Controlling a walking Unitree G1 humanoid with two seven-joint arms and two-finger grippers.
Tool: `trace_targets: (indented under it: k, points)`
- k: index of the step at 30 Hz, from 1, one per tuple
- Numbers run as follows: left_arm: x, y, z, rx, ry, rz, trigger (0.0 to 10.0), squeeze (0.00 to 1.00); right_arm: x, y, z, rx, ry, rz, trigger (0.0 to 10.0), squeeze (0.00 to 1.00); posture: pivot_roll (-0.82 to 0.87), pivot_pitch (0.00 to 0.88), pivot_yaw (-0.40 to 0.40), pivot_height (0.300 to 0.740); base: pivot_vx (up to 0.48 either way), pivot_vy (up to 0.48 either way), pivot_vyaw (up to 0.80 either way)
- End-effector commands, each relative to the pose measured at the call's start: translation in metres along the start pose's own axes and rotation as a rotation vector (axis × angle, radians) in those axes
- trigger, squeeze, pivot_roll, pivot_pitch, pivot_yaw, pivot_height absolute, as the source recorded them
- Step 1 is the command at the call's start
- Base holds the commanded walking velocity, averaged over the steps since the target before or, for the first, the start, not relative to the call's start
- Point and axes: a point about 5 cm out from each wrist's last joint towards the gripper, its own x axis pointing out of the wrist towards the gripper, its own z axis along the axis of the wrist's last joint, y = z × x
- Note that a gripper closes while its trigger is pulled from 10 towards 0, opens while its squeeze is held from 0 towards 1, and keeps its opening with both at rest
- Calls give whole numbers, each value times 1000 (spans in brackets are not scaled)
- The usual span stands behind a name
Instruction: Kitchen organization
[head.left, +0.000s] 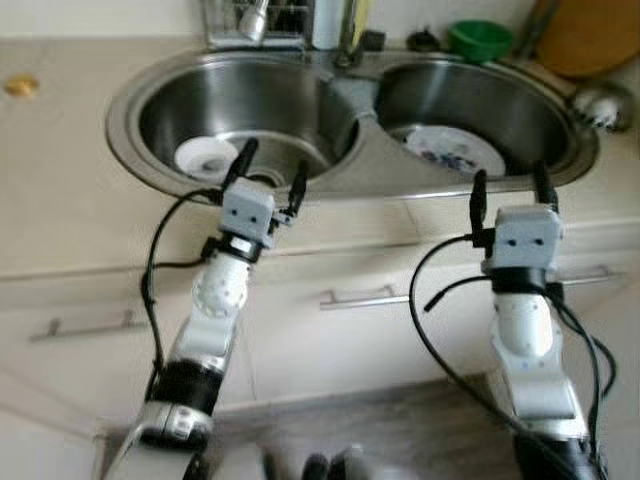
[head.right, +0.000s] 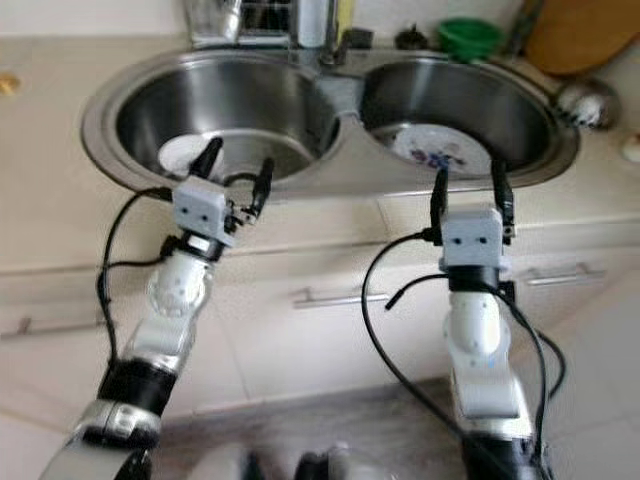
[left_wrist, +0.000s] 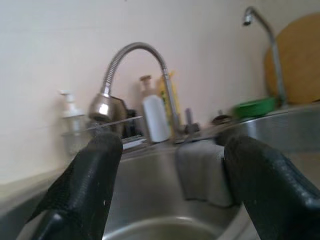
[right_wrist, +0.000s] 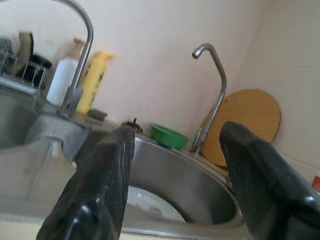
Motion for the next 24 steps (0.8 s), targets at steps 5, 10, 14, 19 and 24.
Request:
trace_targets:
  k: [5,10,14,19,24]
  points:
    - [2,-8,3,-23,-21,-14,10000,0,1,-7,0,-5,-3,-23,10000,0,73,0,-40,740,0,0,-800]
    - [2,-7,3,-25,-18,-11,10000,0,1,-8,0,-2,0,-32,10000,0,72,0,-40,740,0,0,-800]
    - [2,-8,3,-26,-18,-12,10000,0,2,-9,0,-1,-1,-37,10000,0,70,0,-41,740,0,0,-800]
    - [3,-9,3,-25,-18,-13,10000,0,3,-11,0,-3,-3,-43,10000,0,66,0,-44,740,0,0,-800]
    - [3,-9,2,-19,-11,-17,10000,0,3,-11,0,-4,-3,-46,10000,0,66,0,-44,740,0,0,-800]
